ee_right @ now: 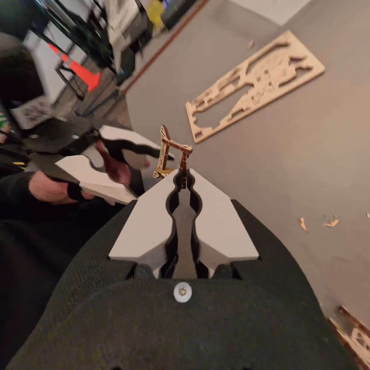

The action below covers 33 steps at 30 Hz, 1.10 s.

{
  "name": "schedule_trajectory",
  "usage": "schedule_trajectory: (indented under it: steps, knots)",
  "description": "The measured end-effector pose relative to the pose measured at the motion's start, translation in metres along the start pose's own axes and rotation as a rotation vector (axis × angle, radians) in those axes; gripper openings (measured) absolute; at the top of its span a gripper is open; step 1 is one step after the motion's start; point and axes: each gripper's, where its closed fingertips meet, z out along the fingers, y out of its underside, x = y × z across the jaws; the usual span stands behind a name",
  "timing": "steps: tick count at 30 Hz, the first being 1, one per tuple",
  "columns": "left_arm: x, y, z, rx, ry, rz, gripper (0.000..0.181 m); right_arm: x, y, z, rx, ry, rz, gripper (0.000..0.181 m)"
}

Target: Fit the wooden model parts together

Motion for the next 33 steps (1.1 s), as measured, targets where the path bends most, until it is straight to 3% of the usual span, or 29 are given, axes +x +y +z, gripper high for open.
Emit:
schedule_trajectory:
  steps: [1, 4, 8, 16, 33]
  knots:
    - [0.003, -0.009, 0.0, 0.054, 0.067, -0.101, 0.066, -0.002, -0.006, -0.001, 0.044, -0.005, -0.001, 0.0]
    - [0.005, -0.03, 0.001, 0.171, 0.226, -0.308, 0.059, -0.008, -0.024, -0.007, 0.166, -0.034, 0.001, 0.0]
    - [0.017, -0.046, 0.002, 0.261, 0.319, -0.312, 0.043, -0.011, -0.035, -0.012, 0.237, -0.026, -0.025, 0.0]
    - [0.015, -0.051, 0.005, 0.276, 0.25, -0.211, 0.016, -0.013, -0.039, -0.012, 0.259, -0.043, -0.007, 0.0]
    - [0.012, -0.049, 0.006, 0.251, 0.197, -0.094, 0.015, -0.011, -0.036, -0.015, 0.215, -0.042, -0.025, 0.0]
